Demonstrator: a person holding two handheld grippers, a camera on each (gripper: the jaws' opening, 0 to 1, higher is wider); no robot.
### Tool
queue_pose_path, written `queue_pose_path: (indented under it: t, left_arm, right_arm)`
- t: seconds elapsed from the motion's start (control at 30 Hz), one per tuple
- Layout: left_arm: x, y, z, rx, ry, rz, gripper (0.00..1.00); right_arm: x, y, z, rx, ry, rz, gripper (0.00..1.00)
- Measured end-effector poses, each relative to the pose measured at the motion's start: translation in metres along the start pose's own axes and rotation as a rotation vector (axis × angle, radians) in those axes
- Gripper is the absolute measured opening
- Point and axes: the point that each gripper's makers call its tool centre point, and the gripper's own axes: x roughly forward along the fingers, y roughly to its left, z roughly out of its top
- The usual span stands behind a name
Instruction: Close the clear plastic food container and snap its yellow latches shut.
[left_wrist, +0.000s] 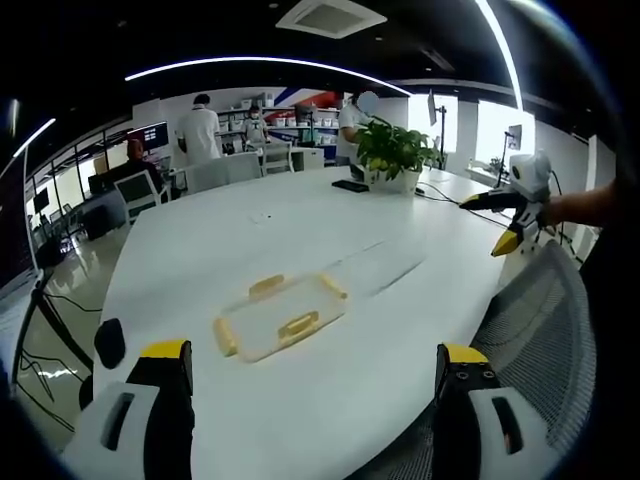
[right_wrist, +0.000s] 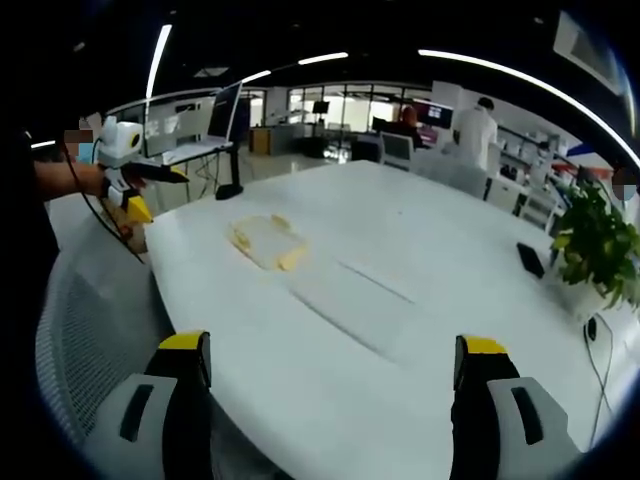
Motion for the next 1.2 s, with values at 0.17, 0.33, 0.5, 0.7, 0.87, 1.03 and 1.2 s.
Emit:
queue_pose_path:
  t: [0.17, 0.33, 0.5, 0.7, 0.87, 1.03, 1.2]
  left_arm:
    - [0.0, 0.001, 0.0, 0.002, 0.001, -0.002, 0.99]
    - [-0.001, 0.002, 0.002, 0.005, 0.004, -0.005, 0.99]
    - [-0.001, 0.004, 0.002, 0.007, 0.007, -0.009, 0.99]
    - [-0.002, 0.007, 0.003, 0.015, 0.015, -0.014, 0.98]
    - [-0.002, 0.009, 0.002, 0.024, 0.028, -0.031, 0.97]
    - [-0.001, 0.012, 0.003, 0.041, 0.036, -0.037, 0.97]
    - [-0.001, 0.016, 0.003, 0.048, 0.041, -0.042, 0.96]
  right_arm:
    - [0.0, 0.0, 0.0, -0.004, 0.005, 0.003, 1.0]
    - [0.0, -0.001, 0.001, -0.006, 0.011, 0.01, 1.0]
    - [-0.001, -0.001, 0.001, -0.007, 0.018, 0.019, 1.0]
    - [0.0, 0.002, 0.002, -0.014, 0.031, 0.041, 1.0]
    - [0.001, 0.004, 0.003, -0.026, 0.042, 0.064, 1.0]
    - [0.002, 0.006, 0.007, -0.039, 0.043, 0.08, 1.0]
    - [0.004, 0.009, 0.009, -0.066, 0.061, 0.106, 0.99]
